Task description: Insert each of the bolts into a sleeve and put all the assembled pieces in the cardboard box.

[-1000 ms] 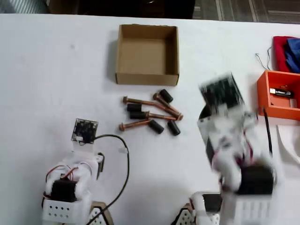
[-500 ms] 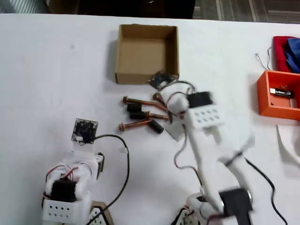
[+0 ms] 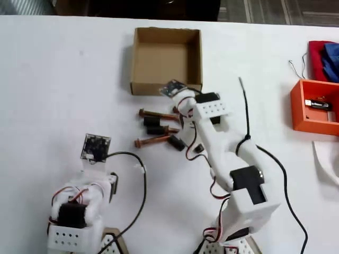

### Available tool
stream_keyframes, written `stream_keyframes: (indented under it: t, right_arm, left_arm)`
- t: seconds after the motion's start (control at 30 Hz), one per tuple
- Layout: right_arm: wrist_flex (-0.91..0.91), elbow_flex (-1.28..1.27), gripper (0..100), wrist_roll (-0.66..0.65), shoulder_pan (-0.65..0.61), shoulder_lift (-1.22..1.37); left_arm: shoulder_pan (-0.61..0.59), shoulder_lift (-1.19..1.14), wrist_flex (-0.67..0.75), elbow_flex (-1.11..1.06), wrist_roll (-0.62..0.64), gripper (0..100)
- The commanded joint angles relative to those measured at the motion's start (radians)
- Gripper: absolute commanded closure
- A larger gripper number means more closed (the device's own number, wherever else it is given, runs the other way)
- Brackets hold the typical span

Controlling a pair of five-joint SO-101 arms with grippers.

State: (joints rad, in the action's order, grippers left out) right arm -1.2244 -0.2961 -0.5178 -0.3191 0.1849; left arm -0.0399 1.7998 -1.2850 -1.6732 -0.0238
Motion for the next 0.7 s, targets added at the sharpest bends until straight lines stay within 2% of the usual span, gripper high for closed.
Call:
stream_keyframes:
  t: [0.0, 0.67]
  right_arm:
    - [-0.016, 0.049, 84.6, -0.008, 0.013, 0.001]
    - [0.068, -0.058, 88.9, -0.008, 0.008, 0.010]
  left_arm:
    - [0.009, 0.015, 0.003, -0.021, 0.006, 88]
    - [0.009, 0.015, 0.003, -0.021, 0.006, 88]
